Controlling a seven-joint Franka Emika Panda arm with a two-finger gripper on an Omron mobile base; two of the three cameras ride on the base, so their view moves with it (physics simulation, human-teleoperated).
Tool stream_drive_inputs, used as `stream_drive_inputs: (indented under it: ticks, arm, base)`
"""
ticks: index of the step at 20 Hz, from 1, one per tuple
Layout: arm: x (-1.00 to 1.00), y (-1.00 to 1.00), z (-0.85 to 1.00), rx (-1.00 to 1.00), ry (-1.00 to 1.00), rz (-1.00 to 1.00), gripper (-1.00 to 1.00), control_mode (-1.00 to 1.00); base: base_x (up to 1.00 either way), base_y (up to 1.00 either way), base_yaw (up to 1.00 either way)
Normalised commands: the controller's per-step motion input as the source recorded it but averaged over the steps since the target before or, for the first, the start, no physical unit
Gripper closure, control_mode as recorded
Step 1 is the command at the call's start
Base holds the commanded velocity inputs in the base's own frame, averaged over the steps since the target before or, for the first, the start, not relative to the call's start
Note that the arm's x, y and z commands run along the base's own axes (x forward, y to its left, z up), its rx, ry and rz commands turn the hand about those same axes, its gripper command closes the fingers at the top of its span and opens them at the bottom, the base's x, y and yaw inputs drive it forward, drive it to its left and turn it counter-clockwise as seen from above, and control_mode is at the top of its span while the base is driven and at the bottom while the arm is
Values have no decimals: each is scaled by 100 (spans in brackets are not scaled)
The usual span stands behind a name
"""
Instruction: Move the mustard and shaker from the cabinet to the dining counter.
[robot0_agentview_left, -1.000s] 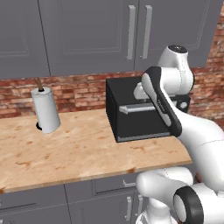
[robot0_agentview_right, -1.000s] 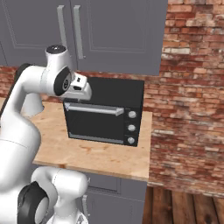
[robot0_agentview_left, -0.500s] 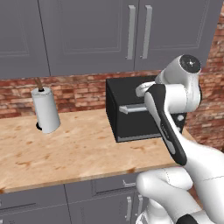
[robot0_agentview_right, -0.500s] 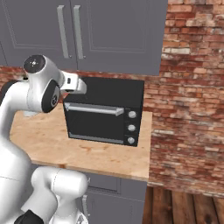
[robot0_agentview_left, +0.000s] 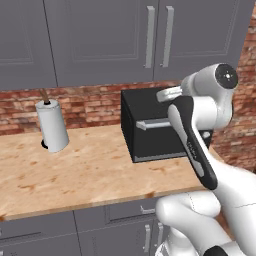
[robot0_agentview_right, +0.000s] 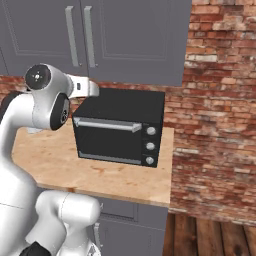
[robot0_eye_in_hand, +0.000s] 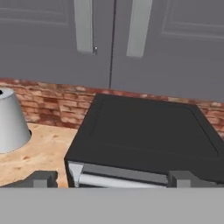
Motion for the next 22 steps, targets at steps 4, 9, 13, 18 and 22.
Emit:
stream_drive_inputs:
  ticks: [4,9,13,18,22]
  arm:
    - [23,0,39,2,7,0,-100,-100]
    - [18,-4,40,2,9,-3,-100,-100]
    - [17,0,32,13,5,0,-100,-100]
    - [19,-2,29,5,0,-2,-100,-100]
    - [27,0,26,1,0,0,-100,-100]
  base:
    - [0,0,0]
    - [0,0,0]
    - [0,0,0]
    - [0,0,0]
    - [0,0,0]
